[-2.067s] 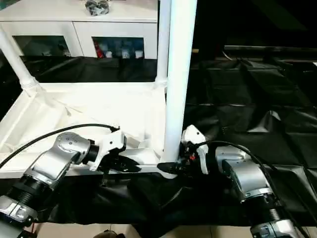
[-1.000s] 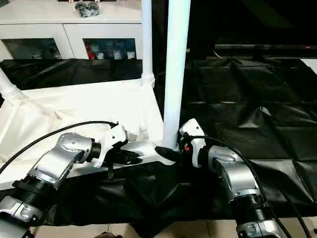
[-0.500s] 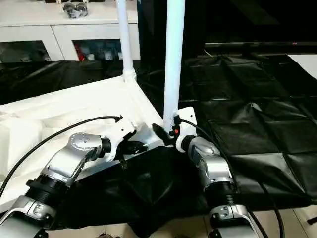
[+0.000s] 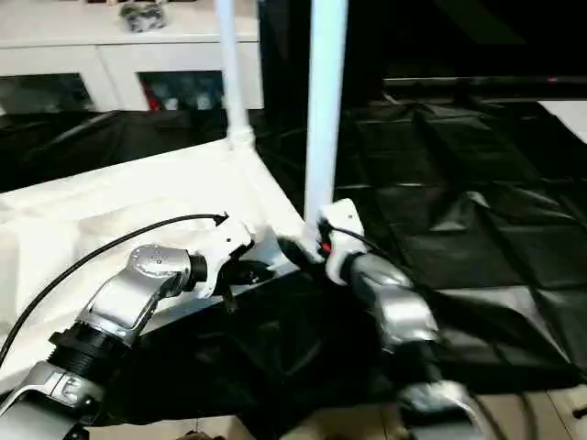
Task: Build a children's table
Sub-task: Rotate leg to tighten
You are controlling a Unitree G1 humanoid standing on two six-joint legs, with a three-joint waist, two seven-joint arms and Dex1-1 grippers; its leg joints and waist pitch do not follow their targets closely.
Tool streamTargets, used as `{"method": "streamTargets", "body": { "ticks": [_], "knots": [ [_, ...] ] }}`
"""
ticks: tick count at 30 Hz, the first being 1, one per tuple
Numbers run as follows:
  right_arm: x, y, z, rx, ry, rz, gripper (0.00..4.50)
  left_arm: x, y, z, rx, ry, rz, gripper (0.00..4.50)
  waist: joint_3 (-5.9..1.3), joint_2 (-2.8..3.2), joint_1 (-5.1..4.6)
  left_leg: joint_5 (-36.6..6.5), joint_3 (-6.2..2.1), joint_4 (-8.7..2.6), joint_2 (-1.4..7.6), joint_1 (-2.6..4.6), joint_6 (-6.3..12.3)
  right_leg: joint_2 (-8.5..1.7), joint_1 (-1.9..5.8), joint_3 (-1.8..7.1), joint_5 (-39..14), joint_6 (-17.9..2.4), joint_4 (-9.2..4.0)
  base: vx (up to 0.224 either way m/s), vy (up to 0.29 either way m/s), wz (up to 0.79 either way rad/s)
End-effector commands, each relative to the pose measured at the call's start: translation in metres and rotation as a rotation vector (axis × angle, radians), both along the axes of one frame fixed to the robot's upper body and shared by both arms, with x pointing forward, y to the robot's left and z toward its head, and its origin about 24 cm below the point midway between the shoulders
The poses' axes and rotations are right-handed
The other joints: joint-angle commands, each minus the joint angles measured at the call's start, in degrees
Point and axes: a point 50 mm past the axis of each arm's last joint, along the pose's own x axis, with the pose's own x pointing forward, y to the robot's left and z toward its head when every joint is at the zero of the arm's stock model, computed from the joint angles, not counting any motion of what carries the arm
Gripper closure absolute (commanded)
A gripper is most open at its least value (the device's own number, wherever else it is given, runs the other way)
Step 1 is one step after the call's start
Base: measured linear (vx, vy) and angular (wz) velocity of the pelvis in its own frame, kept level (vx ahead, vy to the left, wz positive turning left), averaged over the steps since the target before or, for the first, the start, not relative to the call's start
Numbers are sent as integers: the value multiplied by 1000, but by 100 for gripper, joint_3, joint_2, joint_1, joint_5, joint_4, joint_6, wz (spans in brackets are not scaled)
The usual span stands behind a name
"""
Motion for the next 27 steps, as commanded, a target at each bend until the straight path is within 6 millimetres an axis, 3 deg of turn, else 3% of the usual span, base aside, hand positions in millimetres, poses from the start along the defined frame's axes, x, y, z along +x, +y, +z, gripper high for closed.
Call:
{"method": "streamTargets", "body": {
  "ticks": [1, 3, 4, 5, 7, 15, 20, 27],
  "knots": [
    [-10, 5, -1, 13, 32, 120, 5, -4, -13, 18, -93, -65, -114, 450, -343, -15, 17, -1651, -148, -415, 310, 135, 152, -285, 211, 207, -1244, -1187, -436, 0, 0, 0],
    [-16, 0, 3, 11, 32, 188, 5, -5, -10, 18, -90, -59, -135, 450, -355, -30, 65, -1515, -148, -402, 314, 131, 243, -278, 241, 200, -1026, -1231, -411, 0, 0, 0],
    [-21, -4, 5, 17, 36, 240, 5, -7, -7, 18, -89, -57, -162, 450, -356, -16, 78, -1435, -135, -391, 327, 142, 302, -281, 210, 208, -851, -1321, -392, 0, 0, 0],
    [-25, -7, 7, 27, 47, 274, 5, -8, -6, 19, -90, -54, -186, 450, -362, -7, 93, -1360, -142, -383, 315, 119, 335, -280, 248, 193, -786, -1351, -376, 0, 0, 0],
    [-29, -9, 8, 32, 59, 319, 5, -11, -3, 19, -89, -41, -221, 450, -351, -11, 114, -1347, -136, -381, 324, 108, 376, -288, 251, 186, -828, -1404, -376, 0, 0, 0],
    [-39, -14, 11, 17, 114, 432, 81, -13, 10, 19, -43, -8, -290, 450, -322, -5, 157, -1770, -151, -419, 345, 150, 121, -300, 204, 198, -1577, -1264, -425, 0, 0, 0],
    [-39, -11, 10, 10, 123, 453, 124, -12, 13, 20, -38, -9, -302, 450, -333, -10, 188, -1692, -156, -420, 339, 143, 66, -304, 212, 200, -1474, -1233, -407, 0, 0, 0],
    [-42, -7, 7, 14, 135, 477, 176, -13, 12, 19, -36, -9, -305, 450, -348, -11, 202, -1504, -148, -393, 332, 131, 139, -306, 229, 197, -1240, -1293, -381, 0, 0, 0]
  ]
}}
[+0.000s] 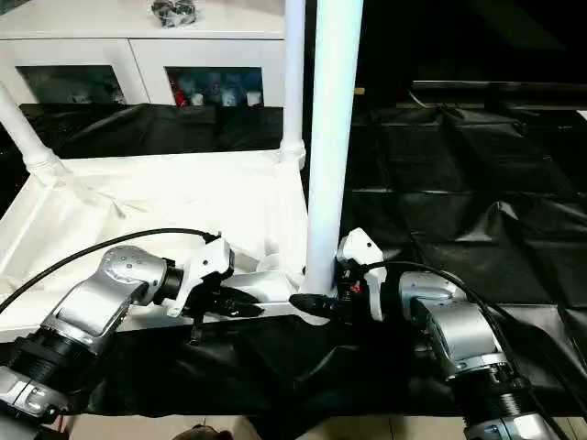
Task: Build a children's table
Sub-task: Rotate leg to tighten
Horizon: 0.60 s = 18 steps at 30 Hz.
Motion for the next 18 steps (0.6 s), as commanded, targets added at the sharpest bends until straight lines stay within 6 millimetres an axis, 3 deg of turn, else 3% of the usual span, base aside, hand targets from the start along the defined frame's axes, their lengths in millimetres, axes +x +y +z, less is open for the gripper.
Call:
{"method": "streamTargets", "body": {
  "ticks": [1, 5, 9, 10, 13, 18],
  "knots": [
    [-8, 14, -5, 17, 32, 80, 178, 5, -10, 16, -51, -65, -29, 450, -359, -38, -21, -1498, -150, -413, 325, 145, 149, -303, 220, 195, -1225, -1313, -390, 0, 0, 0],
    [-4, 19, -10, 37, 38, -4, 178, 12, -13, 15, -57, -77, 72, 450, -357, -33, -27, -1531, -143, -412, 327, 160, 125, -298, 199, 200, -1258, -1324, -393, 0, 0, 0],
    [9, 24, -20, 31, 34, -195, 178, 20, -17, 14, -57, -90, 173, 450, -352, -46, -54, -1613, -162, -422, 309, 156, 30, -316, 200, 190, -1535, -1252, -418, 0, 0, 0],
    [20, 28, -29, 1, 22, -353, 179, 27, -22, 12, -52, -105, 260, 450, -342, -48, -77, -1692, -174, -435, 295, 147, -28, -316, 206, 184, -1704, -1199, -437, 0, 0, 0],
    [29, 35, -37, -12, 37, -484, 180, 35, -29, 13, -57, -117, 339, 450, -329, -39, -196, -1927, -195, -445, 276, 164, -207, -327, 172, 177, -2140, -1072, -473, 0, 0, 0],
    [40, 65, -46, -20, 68, -645, 180, 43, -56, 18, -103, -118, 449, 450, -340, -31, -247, -2030, -192, -443, 263, 182, -197, -310, 160, 174, -2078, -1048, -510, 0, 0, 0]
  ]
}}
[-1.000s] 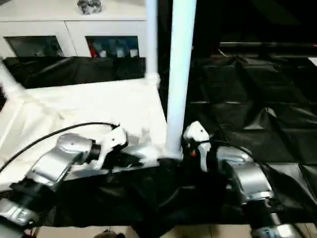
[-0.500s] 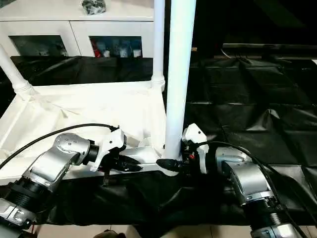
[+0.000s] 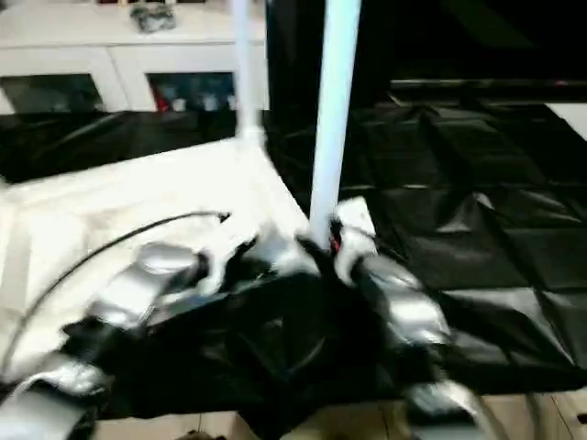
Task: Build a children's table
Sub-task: Rotate leg to tighten
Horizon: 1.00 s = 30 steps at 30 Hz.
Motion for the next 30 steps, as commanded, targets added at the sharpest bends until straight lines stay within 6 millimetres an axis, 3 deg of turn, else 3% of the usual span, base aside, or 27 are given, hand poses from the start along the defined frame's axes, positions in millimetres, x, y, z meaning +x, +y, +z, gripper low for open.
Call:
{"method": "streamTargets", "body": {
  "ticks": [1, 4, 10, 14, 19, 23, 30],
  "knots": [
    [-18, 32, -32, 2, 134, 106, 180, 8, -21, 25, -83, -87, 11, 450, -334, -32, 4, -2032, -186, -452, 265, 154, -182, -308, 151, 175, -2046, -1063, -503, 0, 0, 0],
    [-17, 41, -28, 29, 115, 151, 110, 4, -25, 25, -94, -87, -43, 450, -352, -28, 16, -1824, -174, -447, 268, 118, -33, -297, 188, 177, -1631, -1108, -467, 0, 0, 0],
    [-17, 41, -16, 39, 42, 269, 58, -1, -12, 23, -68, -100, -133, 450, -351, -30, -6, -1829, -194, -460, 273, 83, 43, -312, 217, 167, -1733, -1081, -466, 0, 0, 0],
    [-27, 29, -4, 61, -33, 466, 58, -8, 0, 22, -61, -85, -216, 450, -366, -1, -2, -1649, -170, -434, 293, 102, 168, -292, 218, 175, -1175, -1283, -414, 0, 0, 0],
    [-36, 18, 1, 80, -43, 588, 58, -14, 9, 22, -67, -68, -287, 450, -371, 2, 40, -1507, -159, -419, 305, 100, 267, -291, 238, 175, -893, -1422, -380, 0, 0, 0],
    [-50, 5, 5, 99, -11, 730, 58, -21, 23, 22, -61, -44, -359, 450, -360, 15, 136, -1613, -145, -429, 327, 123, 247, -278, 224, 171, -1067, -1422, -377, 0, 0, 0],
    [-63, -7, 5, 115, 75, 832, 119, -23, 35, 25, -55, -28, -406, 450, -339, 13, 216, -1773, -147, -450, 334, 142, 105, -299, 195, 191, -1463, -1328, -409, 0, 0, 0]
  ]
}}
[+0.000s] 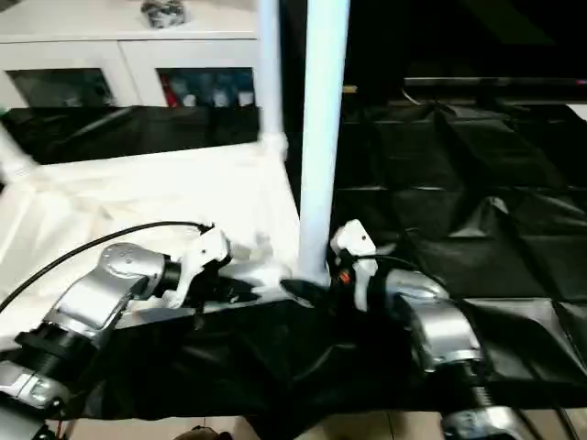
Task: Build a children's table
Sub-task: Rotate leg to tighten
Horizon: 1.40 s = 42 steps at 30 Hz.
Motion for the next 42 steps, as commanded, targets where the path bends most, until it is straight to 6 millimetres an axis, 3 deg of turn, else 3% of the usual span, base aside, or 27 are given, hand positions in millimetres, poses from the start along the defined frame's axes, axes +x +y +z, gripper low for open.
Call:
{"method": "streamTargets", "body": {
  "ticks": [1, 9, 13, 16, 18, 21, 22, 27, 28, 30, 33, 36, 39, 42],
  "knots": [
    [-12, 19, -4, 41, 51, 138, 119, 5, -8, 20, -68, -81, -32, 450, -356, -25, -4, -1738, -150, -448, 334, 163, 93, -301, 202, 195, -1470, -1283, -402, 0, 0, 0],
    [-20, 22, -4, 38, 94, 200, 179, 4, -5, 21, -59, -65, -55, 450, -359, -36, 16, -1691, -150, -444, 331, 159, 58, -310, 195, 194, -1481, -1276, -401, 0, 0, 0],
    [-17, 27, -8, 46, 77, 139, 182, 5, -10, 19, -68, -71, -19, 450, -364, -37, 13, -1627, -152, -439, 328, 147, 62, -317, 198, 196, -1426, -1275, -392, 0, 0, 0],
    [-12, 32, -13, 43, 66, 57, 184, 8, -14, 19, -77, -84, 44, 450, -355, -54, -11, -1651, -163, -442, 315, 136, 34, -329, 204, 191, -1568, -1246, -403, 0, 0, 0],
    [1, 40, -25, 3, 73, -143, 184, 17, -25, 18, -92, -105, 176, 450, -332, -69, -51, -1769, -160, -450, 307, 154, -39, -329, 169, 195, -1867, -1191, -446, 0, 0, 0],
    [15, 45, -35, -23, 94, -338, 185, 20, -36, 16, -99, -106, 227, 450, -320, -59, -155, -2030, -204, -481, 288, 156, -187, -332, 166, 171, -2370, -1021, -487, 0, 0, 0],
    [17, 47, -37, -27, 102, -381, 185, 21, -39, 16, -99, -106, 237, 450, -327, -84, -176, -2055, -203, -473, 286, 166, -197, -333, 159, 172, -2385, -1007, -492, 0, 0, 0],
    [29, 59, -43, -45, 128, -540, 185, 24, -57, 18, -113, -111, 303, 450, -324, -71, -233, -2102, -193, -468, 264, 164, -139, -314, 151, 184, -2316, -960, -519, 0, 0, 0],
    [31, 65, -42, -38, 121, -535, 185, 24, -62, 19, -118, -114, 308, 450, -330, -54, -224, -2044, -193, -472, 272, 159, -110, -316, 157, 186, -2234, -958, -517, 0, 0, 0],
    [34, 71, -40, -23, 110, -529, 115, 24, -66, 20, -124, -117, 301, 450, -331, -32, -240, -2071, -198, -471, 275, 155, -117, -317, 157, 180, -2155, -1010, -503, 0, 0, 0],
    [35, 72, -36, 1, 103, -513, 109, 22, -65, 20, -121, -122, 279, 450, -335, -39, -250, -2107, -190, -474, 275, 158, -81, -303, 158, 184, -2037, -1022, -501, 0, 0, 0],
    [38, 66, -30, -24, 20, -481, 67, 20, -58, 19, -112, -122, 245, 450, -344, -39, -253, -1973, -183, -473, 274, 137, -51, -297, 181, 183, -1771, -1103, -469, 0, 0, 0],
    [35, 61, -22, 11, -18, -361, 67, 17, -52, 18, -106, -119, 200, 450, -355, -43, -245, -1860, -179, -461, 277, 120, 45, -305, 211, 183, -1625, -1126, -457, 0, 0, 0],
    [26, 54, -16, 19, -45, -220, 67, 15, -44, 18, -90, -117, 162, 450, -378, -48, -204, -1520, -163, -425, 286, 113, 223, -293, 242, 182, -1075, -1279, -401, 0, 0, 0]
  ]
}}
